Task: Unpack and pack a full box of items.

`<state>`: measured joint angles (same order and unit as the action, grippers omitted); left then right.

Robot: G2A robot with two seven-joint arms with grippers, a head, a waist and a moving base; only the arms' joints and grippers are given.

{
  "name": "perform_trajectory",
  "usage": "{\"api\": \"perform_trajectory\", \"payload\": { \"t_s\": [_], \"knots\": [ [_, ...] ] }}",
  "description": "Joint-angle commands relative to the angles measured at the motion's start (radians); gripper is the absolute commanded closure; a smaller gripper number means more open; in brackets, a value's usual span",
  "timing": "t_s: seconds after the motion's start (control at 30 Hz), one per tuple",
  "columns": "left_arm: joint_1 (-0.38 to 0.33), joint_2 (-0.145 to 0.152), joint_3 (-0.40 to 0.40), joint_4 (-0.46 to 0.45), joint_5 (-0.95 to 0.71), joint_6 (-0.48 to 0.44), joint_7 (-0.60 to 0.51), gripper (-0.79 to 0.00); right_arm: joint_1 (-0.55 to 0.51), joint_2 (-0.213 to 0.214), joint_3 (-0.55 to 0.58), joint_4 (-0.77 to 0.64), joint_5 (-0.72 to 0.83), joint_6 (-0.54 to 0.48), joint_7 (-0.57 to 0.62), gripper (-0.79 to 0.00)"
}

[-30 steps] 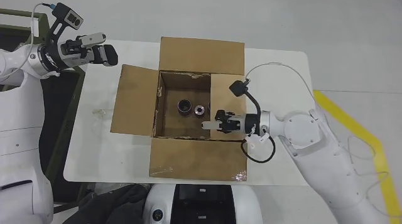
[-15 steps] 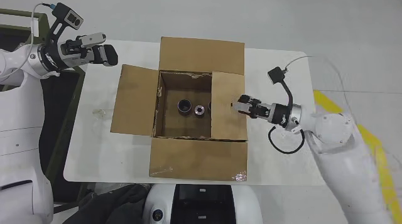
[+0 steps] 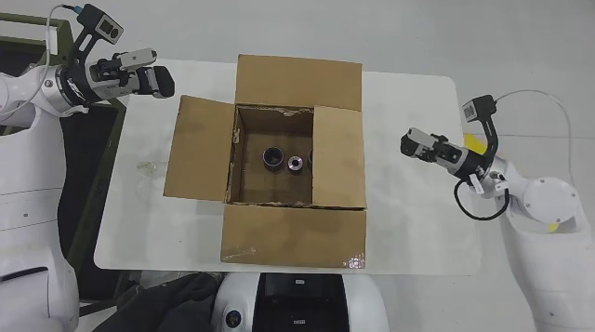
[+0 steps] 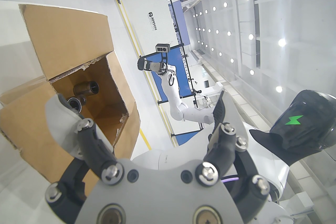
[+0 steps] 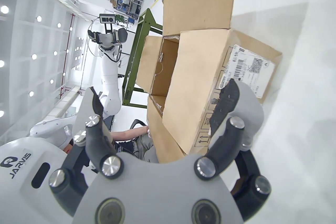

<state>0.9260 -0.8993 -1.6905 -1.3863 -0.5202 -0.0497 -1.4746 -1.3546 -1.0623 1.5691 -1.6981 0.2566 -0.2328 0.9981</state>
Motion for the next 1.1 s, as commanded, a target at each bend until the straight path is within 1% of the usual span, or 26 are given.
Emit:
{"api": "perform_trajectory", "payload": {
  "t_s": [0.0,1.07],
  "knots": [
    [0.000,0.000,0.000,0.000,0.000,0.000,0.000,-0.785,-0.002,0.002,0.009,0.008,0.009,-0.005,0.005,-0.785],
    [0.000,0.000,0.000,0.000,0.000,0.000,0.000,-0.785,0.000,0.005,0.014,0.021,0.016,-0.007,0.014,-0.785]
  ]
}}
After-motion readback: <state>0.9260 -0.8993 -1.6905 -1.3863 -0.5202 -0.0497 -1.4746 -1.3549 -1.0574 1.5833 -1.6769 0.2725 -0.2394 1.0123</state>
